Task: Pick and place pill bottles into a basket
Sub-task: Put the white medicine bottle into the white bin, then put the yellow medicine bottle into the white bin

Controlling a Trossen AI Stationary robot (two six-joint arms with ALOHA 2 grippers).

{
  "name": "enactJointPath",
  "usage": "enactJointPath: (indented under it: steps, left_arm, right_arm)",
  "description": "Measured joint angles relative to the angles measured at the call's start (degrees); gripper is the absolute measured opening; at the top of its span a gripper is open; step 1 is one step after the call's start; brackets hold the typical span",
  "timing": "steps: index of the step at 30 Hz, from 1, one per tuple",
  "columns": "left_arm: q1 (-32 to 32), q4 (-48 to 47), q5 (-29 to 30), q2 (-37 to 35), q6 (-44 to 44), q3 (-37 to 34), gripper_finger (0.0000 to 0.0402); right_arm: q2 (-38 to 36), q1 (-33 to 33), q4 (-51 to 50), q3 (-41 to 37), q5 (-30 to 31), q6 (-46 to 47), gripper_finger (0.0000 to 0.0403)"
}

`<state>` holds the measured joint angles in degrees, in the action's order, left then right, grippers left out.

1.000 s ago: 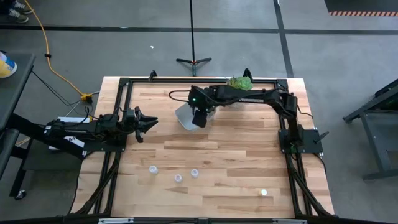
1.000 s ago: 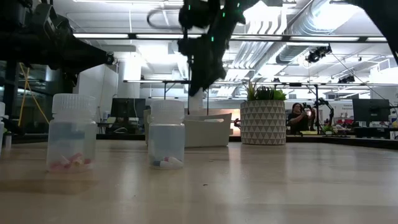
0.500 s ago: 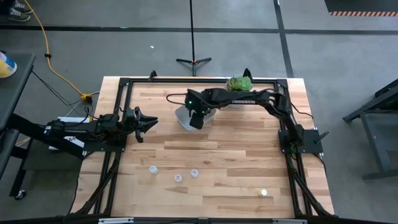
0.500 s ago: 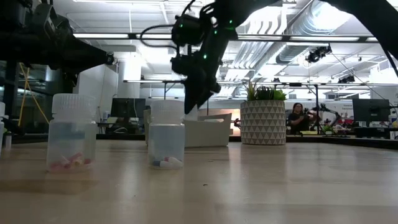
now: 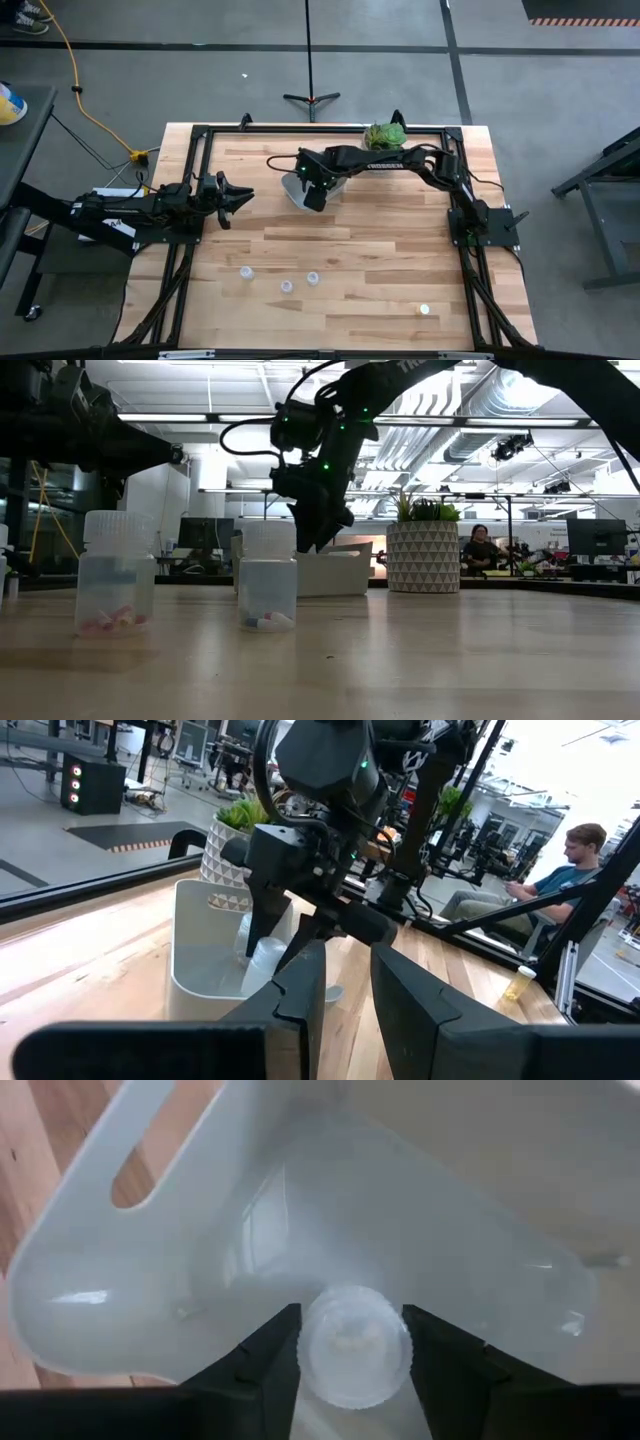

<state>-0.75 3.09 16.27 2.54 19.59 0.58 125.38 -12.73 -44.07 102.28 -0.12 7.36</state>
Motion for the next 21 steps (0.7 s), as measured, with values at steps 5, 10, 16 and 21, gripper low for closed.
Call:
enactJointPath:
  steps: [5, 10, 16, 21]
  left_arm:
    - [-0.01, 0.00, 0.00, 0.01, -0.02, 0.00, 0.0120]
    - [0.00, -0.01, -0.02, 0.00, 0.00, 0.00, 0.0120]
    - [0.00, -0.01, -0.02, 0.01, -0.01, 0.00, 0.0120]
    - [-0.01, -0.01, -0.04, 0.00, 0.00, 0.00, 0.0120]
  right_arm:
    - [0.00, 0.00, 0.22, 0.00, -0.74, 0.13, 0.0208]
    - [0.00, -0.54, -3.28, 2.52, -3.25, 0.64, 0.0229]
    - [0.00, -0.76, -10.30, 14.21, 1.04, -3.20, 0.0228]
    - [0.00, 0.05, -14.05, 26.60, -0.76, -6.73, 0.0215]
